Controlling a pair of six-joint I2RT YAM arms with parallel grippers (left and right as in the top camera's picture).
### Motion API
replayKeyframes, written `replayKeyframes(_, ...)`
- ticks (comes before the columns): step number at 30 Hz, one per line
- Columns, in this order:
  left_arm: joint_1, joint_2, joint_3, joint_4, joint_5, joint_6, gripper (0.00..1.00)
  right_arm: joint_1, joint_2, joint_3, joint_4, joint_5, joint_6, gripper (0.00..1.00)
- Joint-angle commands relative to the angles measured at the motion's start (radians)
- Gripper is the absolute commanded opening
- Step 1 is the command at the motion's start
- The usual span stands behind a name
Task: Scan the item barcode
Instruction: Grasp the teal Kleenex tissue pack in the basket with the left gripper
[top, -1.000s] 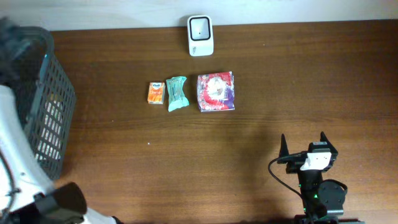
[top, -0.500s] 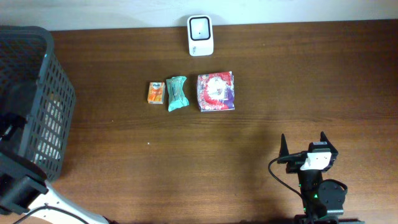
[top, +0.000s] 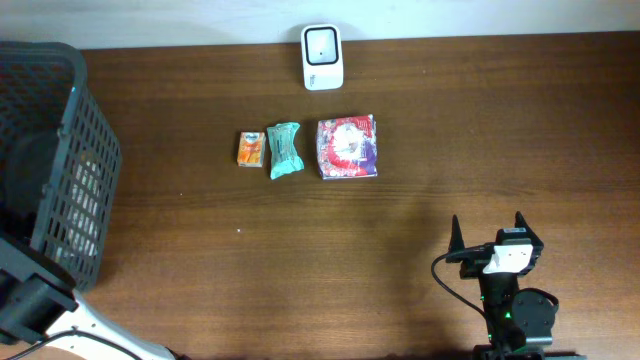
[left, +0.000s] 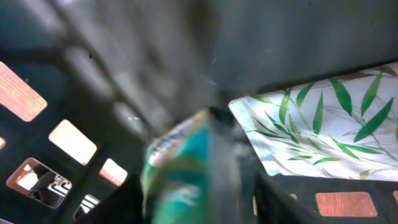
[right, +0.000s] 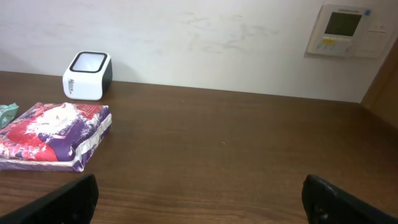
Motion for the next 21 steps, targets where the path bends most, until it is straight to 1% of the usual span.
replayKeyframes(1, 0.002, 0.005, -0.006, 0.002, -0.01, -0.005, 0.39, 0.006, -0.005, -0.007, -0.004, 0.008, -0.007, 0.98)
replayKeyframes(2, 0.002, 0.005, -0.006, 0.005, -0.01, -0.005, 0.29, 0.006, -0.005, -0.007, -0.005, 0.008, -0.007, 0.98)
replayKeyframes(4, 0.002, 0.005, 0.002, 0.009, -0.006, -0.005, 0.0, 0.006, -0.005, -0.007, -0.005, 0.008, -0.007, 0.98)
replayKeyframes(6, 0.002, 0.005, 0.046, -0.002, 0.002, -0.005, 0.0, 0.006, -0.005, -0.007, -0.004, 0.008, -0.007, 0.98)
replayKeyframes(9, 0.002, 0.005, 0.234, -0.064, 0.077, -0.005, 0.0, 0.006, -0.005, -0.007, -0.004, 0.008, -0.007, 0.98)
replayKeyframes(12, 0.002, 0.005, 0.53, -0.129, 0.14, -0.061, 0.0, 0.006, -0.005, -0.007, -0.005, 0.008, -0.007, 0.98)
replayKeyframes(13, 0.002, 0.005, 0.666, -0.156, 0.141, -0.133, 0.0, 0.006, -0.005, -0.007, -0.004, 0.008, -0.007, 0.98)
replayKeyframes(14, 0.001, 0.005, 0.779, -0.158, 0.163, -0.151, 0.0, 0.006, -0.005, -0.007, -0.005, 0.008, -0.007, 0.98)
replayKeyframes(15, 0.0, 0.005, 0.93, -0.149, 0.177, -0.151, 0.0, 0.006, -0.005, -0.007, -0.004, 0.008, -0.007, 0.98)
replayKeyframes(18, -0.001, 0.005, 1.247, -0.124, 0.184, -0.151, 0.0, 0.006, -0.005, -0.007, -0.005, 0.008, -0.007, 0.99)
replayKeyframes(19, -0.009, -0.001, 1.319, -0.106, 0.205, -0.151, 0.0, 0.006, -0.005, -0.007, -0.004, 0.008, -0.007, 0.98)
replayKeyframes(20, -0.018, -0.031, 1.318, -0.072, 0.286, -0.151, 0.0, 0.006, -0.005, -0.007, -0.005, 0.008, -0.007, 0.98)
replayKeyframes(21, -0.039, -0.049, 1.318, -0.036, 0.43, -0.15, 0.0, 0.006, -0.005, -0.007, -0.004, 0.008, -0.007, 0.98)
